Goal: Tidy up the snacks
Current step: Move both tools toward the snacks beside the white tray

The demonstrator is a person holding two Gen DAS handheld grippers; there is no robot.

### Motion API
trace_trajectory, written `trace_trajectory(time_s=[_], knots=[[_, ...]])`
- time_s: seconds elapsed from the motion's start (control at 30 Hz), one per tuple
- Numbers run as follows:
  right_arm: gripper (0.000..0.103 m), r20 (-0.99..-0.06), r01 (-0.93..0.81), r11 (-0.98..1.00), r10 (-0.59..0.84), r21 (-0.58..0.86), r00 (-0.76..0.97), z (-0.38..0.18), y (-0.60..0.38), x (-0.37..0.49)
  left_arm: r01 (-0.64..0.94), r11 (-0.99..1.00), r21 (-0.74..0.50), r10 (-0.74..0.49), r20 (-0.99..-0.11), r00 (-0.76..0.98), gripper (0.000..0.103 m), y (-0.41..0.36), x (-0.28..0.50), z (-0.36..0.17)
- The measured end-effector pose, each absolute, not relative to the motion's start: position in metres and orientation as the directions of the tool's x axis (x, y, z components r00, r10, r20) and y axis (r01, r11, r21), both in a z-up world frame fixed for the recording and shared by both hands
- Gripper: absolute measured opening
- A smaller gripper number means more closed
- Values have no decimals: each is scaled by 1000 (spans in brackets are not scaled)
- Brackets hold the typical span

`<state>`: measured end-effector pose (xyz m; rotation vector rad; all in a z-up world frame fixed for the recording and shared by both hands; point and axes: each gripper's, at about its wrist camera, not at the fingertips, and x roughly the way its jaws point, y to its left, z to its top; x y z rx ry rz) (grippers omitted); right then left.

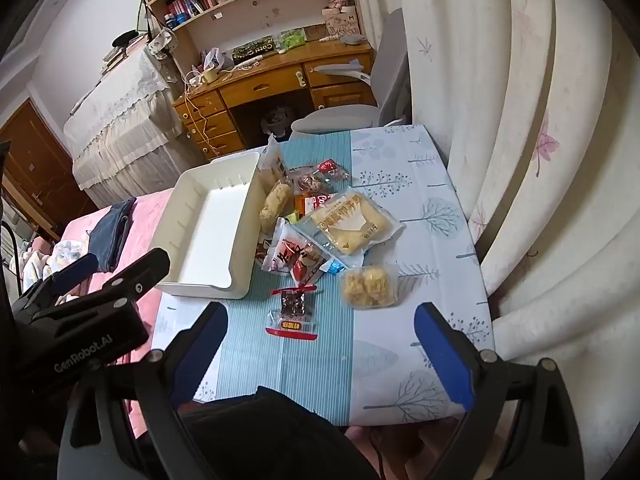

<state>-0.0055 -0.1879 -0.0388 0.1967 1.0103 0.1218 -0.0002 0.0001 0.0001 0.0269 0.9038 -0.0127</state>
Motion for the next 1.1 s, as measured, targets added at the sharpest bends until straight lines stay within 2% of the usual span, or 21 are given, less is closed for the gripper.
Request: trace_trajectory(time_s=[1.1], knots=[[95,-832,-8,975,193,221,521,-40,-188,-4,23,999,29,10,-796,606,102,0,0,0]])
